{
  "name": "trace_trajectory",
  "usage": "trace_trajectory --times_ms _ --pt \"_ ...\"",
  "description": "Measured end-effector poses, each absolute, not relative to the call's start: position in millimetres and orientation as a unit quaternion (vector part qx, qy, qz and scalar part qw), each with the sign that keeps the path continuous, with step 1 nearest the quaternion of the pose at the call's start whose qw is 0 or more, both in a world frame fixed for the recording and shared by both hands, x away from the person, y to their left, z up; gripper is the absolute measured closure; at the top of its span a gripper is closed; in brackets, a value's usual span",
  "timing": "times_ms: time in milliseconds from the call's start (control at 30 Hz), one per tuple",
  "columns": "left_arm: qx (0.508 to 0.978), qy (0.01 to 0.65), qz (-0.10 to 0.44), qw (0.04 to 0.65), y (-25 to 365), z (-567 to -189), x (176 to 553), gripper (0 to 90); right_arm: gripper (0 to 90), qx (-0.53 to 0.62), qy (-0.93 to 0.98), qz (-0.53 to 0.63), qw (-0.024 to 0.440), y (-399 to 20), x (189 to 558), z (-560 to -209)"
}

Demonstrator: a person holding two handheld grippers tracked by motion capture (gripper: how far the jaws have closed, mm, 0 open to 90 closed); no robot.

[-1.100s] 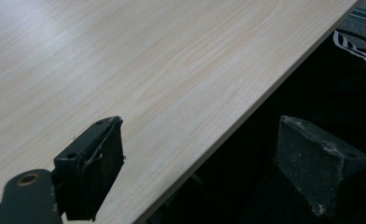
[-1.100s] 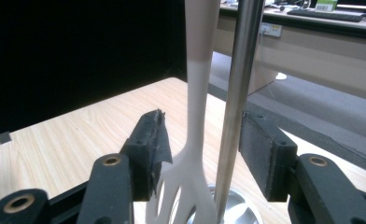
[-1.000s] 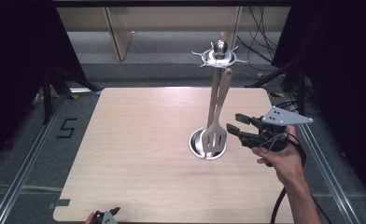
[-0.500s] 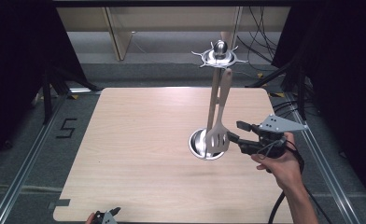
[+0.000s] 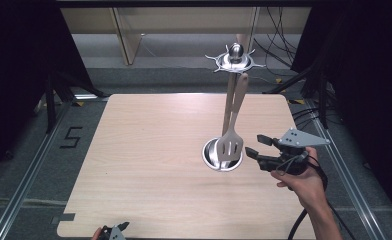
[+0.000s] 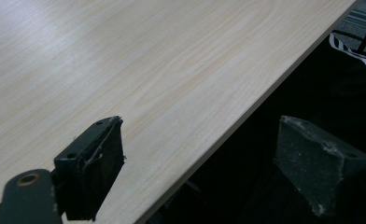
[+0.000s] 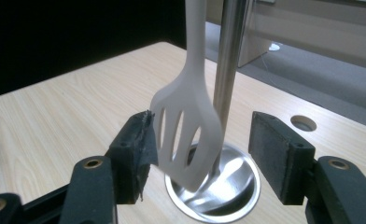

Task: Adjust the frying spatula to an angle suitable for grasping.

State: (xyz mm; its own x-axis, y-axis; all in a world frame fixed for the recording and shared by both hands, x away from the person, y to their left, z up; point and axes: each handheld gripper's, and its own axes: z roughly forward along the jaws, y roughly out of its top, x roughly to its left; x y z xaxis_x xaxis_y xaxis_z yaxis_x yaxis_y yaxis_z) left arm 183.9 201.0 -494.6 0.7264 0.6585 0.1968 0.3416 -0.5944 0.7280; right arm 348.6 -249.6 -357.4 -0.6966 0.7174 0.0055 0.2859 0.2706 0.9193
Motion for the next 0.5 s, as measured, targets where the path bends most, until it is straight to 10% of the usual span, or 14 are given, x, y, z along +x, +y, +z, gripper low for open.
trace_trajectory --times_ms 500 --pt "0.851 0.314 0.227 0.355 198.6 -496.6 184.1 14.8 36.9 0.313 0.797 0.466 0.222 -244.6 345.7 -373.8"
